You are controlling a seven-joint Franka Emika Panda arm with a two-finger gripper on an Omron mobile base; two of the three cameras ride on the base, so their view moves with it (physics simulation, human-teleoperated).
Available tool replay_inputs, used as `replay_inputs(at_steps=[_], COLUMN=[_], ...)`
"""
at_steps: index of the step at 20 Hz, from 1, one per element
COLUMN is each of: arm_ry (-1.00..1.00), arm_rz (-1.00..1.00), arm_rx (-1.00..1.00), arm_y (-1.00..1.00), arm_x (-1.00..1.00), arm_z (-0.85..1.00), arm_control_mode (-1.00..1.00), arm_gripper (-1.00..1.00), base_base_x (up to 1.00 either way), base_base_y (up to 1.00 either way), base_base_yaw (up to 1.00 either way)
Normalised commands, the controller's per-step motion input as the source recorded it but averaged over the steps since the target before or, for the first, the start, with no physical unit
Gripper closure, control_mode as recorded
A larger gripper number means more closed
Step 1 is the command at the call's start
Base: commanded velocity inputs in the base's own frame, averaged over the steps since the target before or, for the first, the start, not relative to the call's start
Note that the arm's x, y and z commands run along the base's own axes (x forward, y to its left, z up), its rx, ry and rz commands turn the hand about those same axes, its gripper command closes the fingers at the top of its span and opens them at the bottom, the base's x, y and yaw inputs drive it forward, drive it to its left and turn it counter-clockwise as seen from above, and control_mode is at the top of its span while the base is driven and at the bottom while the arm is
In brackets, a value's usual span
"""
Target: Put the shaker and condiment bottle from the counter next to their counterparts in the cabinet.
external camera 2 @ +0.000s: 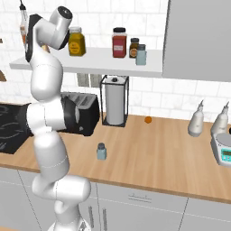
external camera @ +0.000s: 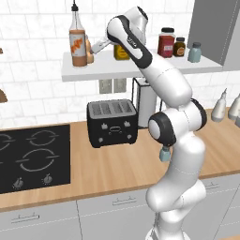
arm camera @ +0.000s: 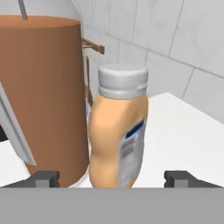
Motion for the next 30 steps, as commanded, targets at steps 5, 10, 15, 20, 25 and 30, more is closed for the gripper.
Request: replay_inputs(at_steps=[5, 10, 15, 20, 25, 30], arm_ry=[-0.03, -0.01, 0.01, 0.01, 0.00, 0.00], arm_rz=[0.01, 0.00, 0.00, 0.01, 0.00, -0.05], arm_rx=[0.00, 0.01, 0.00, 0.00, 0.00, 0.00], arm_y=[-0.03, -0.31, -0.67, -0.76, -0.71, -0.33], arm_x=[0.00, 0.00, -0.58, -0.98, -1.00, -1.00], arm_z=[-0.01, 0.00, 0.06, 0.01, -0.03, -0.29], arm_control_mode=[-1.00, -1.00, -1.00, -1.00, -1.00, -1.00], arm_gripper=[-1.00, -1.00, -1.00, -1.00, -1.00, -1.00], base_base_x=[0.00, 0.00, 0.00, 0.00, 0.00, 0.00], base_base_y=[0.00, 0.00, 0.00, 0.00, 0.00, 0.00], base_base_yaw=[0.00, 0.00, 0.00, 0.00, 0.00, 0.00])
